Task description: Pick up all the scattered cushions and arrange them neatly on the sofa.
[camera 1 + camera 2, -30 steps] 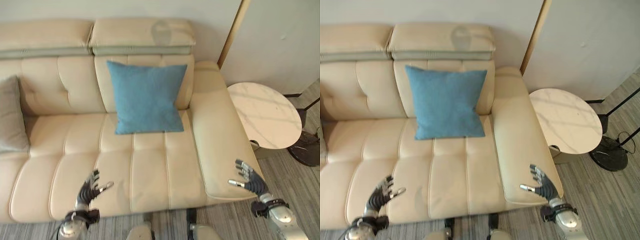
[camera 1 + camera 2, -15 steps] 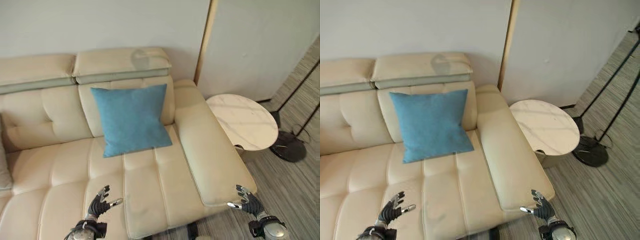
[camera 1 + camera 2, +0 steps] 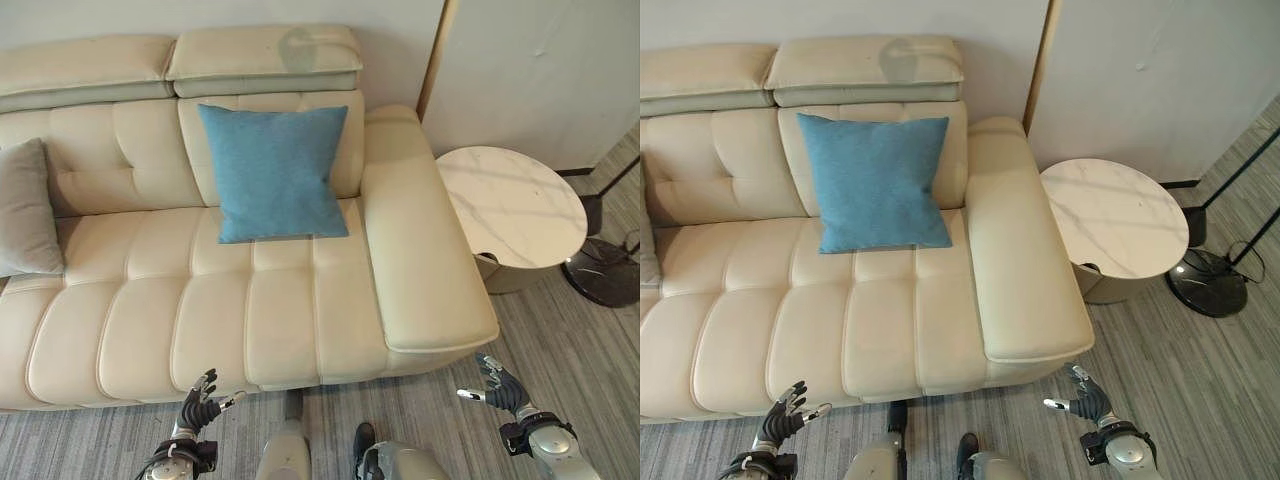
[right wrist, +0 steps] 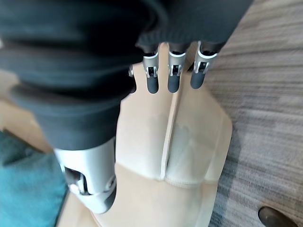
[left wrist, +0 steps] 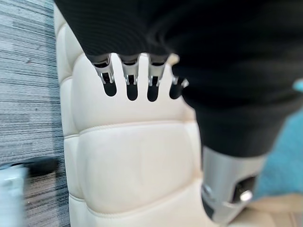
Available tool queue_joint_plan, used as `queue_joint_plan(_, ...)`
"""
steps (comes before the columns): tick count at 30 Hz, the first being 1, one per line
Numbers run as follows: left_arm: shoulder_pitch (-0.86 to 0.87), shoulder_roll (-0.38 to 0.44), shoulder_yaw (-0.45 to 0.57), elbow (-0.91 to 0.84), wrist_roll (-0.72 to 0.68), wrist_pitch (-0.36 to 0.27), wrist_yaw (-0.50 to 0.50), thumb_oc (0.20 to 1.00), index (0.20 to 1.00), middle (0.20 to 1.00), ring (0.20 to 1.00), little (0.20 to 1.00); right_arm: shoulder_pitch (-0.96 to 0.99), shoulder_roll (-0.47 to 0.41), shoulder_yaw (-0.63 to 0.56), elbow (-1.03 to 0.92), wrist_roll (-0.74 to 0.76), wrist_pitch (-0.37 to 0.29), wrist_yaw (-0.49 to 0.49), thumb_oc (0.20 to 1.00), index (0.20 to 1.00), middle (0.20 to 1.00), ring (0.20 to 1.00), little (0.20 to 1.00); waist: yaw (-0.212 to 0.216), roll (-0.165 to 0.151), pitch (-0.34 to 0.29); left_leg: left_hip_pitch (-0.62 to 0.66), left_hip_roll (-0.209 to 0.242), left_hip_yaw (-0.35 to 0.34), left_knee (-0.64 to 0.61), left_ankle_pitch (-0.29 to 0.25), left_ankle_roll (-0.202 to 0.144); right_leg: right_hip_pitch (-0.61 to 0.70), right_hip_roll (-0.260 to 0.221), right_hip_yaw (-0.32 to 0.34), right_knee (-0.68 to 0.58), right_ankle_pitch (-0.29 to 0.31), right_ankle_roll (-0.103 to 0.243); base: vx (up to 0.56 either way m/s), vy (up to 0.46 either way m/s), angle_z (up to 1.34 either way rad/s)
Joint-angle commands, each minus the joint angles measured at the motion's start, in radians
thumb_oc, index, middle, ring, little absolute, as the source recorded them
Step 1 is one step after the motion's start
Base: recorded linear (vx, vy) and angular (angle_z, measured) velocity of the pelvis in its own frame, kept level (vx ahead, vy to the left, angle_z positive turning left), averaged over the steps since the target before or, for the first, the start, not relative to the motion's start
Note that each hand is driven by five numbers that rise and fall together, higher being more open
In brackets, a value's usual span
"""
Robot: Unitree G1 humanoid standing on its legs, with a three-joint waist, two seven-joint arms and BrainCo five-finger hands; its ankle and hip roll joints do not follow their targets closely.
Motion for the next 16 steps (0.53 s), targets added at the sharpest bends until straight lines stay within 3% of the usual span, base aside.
queue_joint_plan(1, -0.045, 0.037, 0.006, -0.022, -0.004, -0.041, -0.004, 1.0, 1.0, 1.0, 1.0, 1.0, -0.024, -0.004, -0.023, -0.033, 0.034, -0.041, 0.001, 1.0, 1.0, 1.0, 1.0, 1.0, -0.023, -0.034, -0.02, -0.018, -0.022, 0.012, 0.069, -0.105, 0.024, 0.171, -0.071, -0.001, -0.209, -0.034, 0.182, -0.1, -0.007, 0.24)
queue_joint_plan(5, -0.045, 0.039, 0.006, -0.02, 0.001, -0.039, -0.001, 1.0, 1.0, 1.0, 1.0, 1.0, -0.01, 0.008, -0.03, -0.003, 0.035, -0.041, 0.001, 1.0, 1.0, 1.0, 1.0, 1.0, -0.042, -0.021, -0.035, 0.05, -0.005, 0.022, 0.023, -0.111, 0.02, 0.169, -0.062, -0.019, -0.211, -0.034, 0.178, 0.0, 0.03, 0.21)
queue_joint_plan(16, -0.014, 0.057, 0.018, -0.025, 0.028, -0.031, -0.014, 1.0, 1.0, 1.0, 1.0, 1.0, 0.016, 0.031, -0.019, 0.037, 0.03, -0.025, 0.012, 1.0, 1.0, 1.0, 1.0, 1.0, -0.034, -0.036, -0.069, 0.116, -0.03, 0.001, -0.09, -0.095, 0.028, 0.215, -0.063, -0.022, -0.246, -0.014, 0.194, 0.04, 0.049, 0.13)
